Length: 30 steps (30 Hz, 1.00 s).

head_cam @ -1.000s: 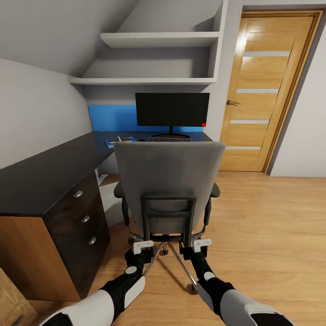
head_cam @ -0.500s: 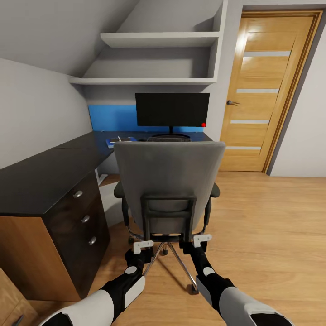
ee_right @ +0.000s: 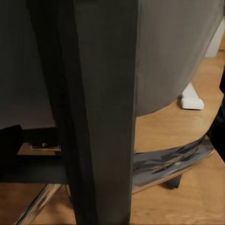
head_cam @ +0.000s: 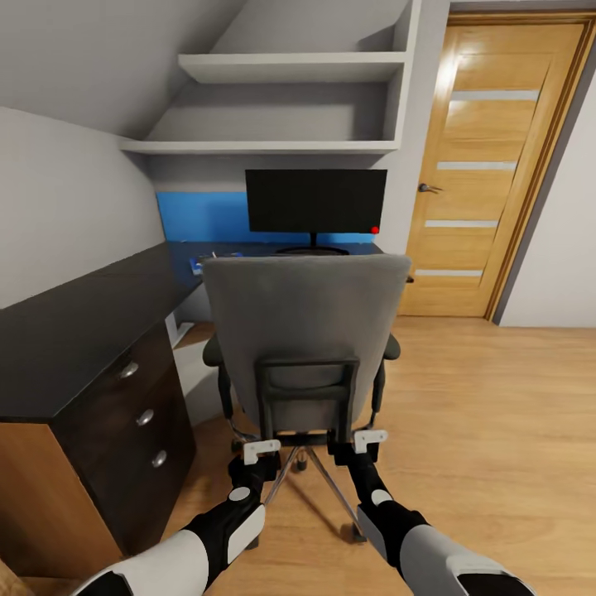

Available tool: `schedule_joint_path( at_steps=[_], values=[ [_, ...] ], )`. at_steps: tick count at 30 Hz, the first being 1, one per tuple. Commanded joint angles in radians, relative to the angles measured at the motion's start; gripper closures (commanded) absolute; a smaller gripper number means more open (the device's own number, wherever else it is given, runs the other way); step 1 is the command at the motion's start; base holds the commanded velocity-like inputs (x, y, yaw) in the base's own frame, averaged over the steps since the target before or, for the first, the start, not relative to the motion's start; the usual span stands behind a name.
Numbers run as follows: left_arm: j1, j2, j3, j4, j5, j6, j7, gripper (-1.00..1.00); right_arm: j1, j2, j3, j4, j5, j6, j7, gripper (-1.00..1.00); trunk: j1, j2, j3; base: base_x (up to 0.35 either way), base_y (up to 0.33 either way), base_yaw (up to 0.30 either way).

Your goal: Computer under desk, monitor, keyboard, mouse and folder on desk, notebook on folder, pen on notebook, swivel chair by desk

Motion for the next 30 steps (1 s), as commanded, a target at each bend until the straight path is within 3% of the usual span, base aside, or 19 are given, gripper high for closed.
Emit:
schedule_joint_path(
  at_steps=[1, 8, 21, 30],
  values=[
    [-0.001, 0.000, -0.008, 0.001, 0.008, -0.005, 0.005, -1.00, -0.001, 0.002, -0.009, 0.002, 0.011, -0.003, -0.005, -1.00, 0.000, 0.000, -0.001, 0.217, 0.000, 0.000],
    [-0.002, 0.000, -0.008, 0.001, 0.006, -0.005, 0.006, -1.00, -0.001, 0.009, -0.008, 0.026, 0.010, -0.006, -0.003, -1.00, 0.000, 0.000, -0.001, 0.126, 0.000, -0.015],
    [-0.001, 0.000, -0.008, 0.001, 0.006, -0.006, 0.007, -1.00, -0.001, 0.009, -0.009, 0.027, 0.010, -0.008, -0.002, -1.00, 0.000, 0.000, 0.006, 0.017, 0.000, -0.155],
    [-0.001, 0.000, -0.008, 0.001, 0.006, -0.008, 0.007, -1.00, -0.001, 0.009, -0.009, 0.027, 0.010, -0.008, -0.002, -1.00, 0.000, 0.000, 0.007, 0.284, 0.000, -0.006]
  ],
)
